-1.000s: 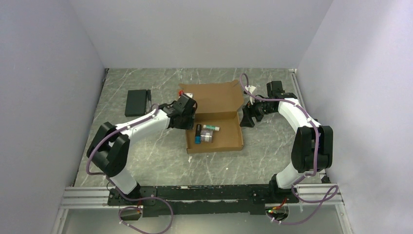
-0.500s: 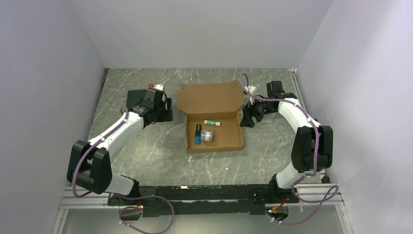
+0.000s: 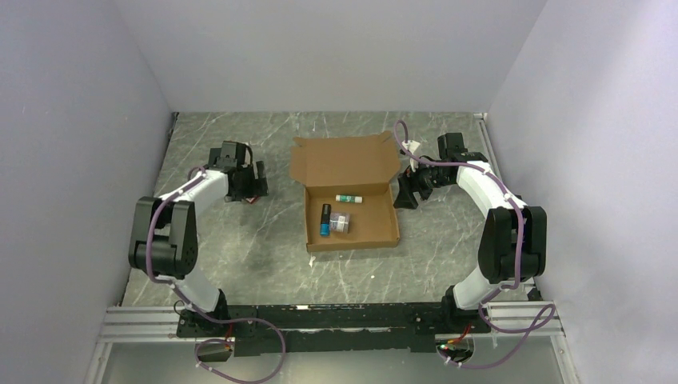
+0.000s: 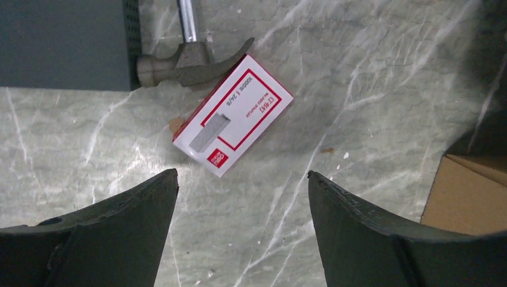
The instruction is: Fold the paper box
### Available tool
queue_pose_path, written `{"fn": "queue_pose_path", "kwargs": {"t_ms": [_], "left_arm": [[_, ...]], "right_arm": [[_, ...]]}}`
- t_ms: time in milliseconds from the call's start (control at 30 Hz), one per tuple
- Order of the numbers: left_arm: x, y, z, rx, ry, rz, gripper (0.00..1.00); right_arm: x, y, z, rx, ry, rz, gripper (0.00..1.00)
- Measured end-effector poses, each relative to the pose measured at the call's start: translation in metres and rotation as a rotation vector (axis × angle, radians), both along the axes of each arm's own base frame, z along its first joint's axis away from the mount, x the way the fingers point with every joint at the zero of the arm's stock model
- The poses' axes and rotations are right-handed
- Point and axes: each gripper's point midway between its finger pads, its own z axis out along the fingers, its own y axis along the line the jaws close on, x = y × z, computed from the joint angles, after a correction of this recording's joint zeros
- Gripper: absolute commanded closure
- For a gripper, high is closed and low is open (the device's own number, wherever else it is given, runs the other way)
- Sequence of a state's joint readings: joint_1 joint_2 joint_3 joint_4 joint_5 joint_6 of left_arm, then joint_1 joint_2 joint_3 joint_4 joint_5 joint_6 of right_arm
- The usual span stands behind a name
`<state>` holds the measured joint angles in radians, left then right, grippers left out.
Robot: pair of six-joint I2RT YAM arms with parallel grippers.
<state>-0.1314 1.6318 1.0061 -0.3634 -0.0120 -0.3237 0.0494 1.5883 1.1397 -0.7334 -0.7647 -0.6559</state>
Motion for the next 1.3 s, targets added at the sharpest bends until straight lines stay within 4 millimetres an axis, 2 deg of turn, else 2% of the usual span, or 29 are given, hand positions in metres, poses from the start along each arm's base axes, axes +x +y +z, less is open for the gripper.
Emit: {"fn": "queue_pose_path", "kwargs": {"t_ms": [367,733,833,1033,1233,1300], "left_arm": [[0.022,0.009,-0.024,0.09,0.051,-0.04,0.15],[0.028,0.014,-0.03,0.135,0.062,-0.064,0.17],[0.037,0.013,-0.03,0.135,0.049,-0.072,0.22],[0.038,0.009,-0.03,0.125,0.042,-0.081,0.34],[0.035,-0.007,-0.03,0.147,0.041,-0.106,0.58],[0.034,-0.015,-0.03,0.155,0.039,-0.117,0.62]], "right_arm": [[0.0,0.0,0.0,-0.001,-0.004,0.004,0.22],[0.0,0.0,0.0,-0.001,-0.004,0.005,0.22],[0.0,0.0,0.0,-0.001,-0.004,0.005,0.22],[0.0,0.0,0.0,-0.001,-0.004,0.005,0.22],[0.0,0.0,0.0,0.0,-0.004,0.005,0.22],[0.0,0.0,0.0,0.0,-0.003,0.005,0.22]]}}
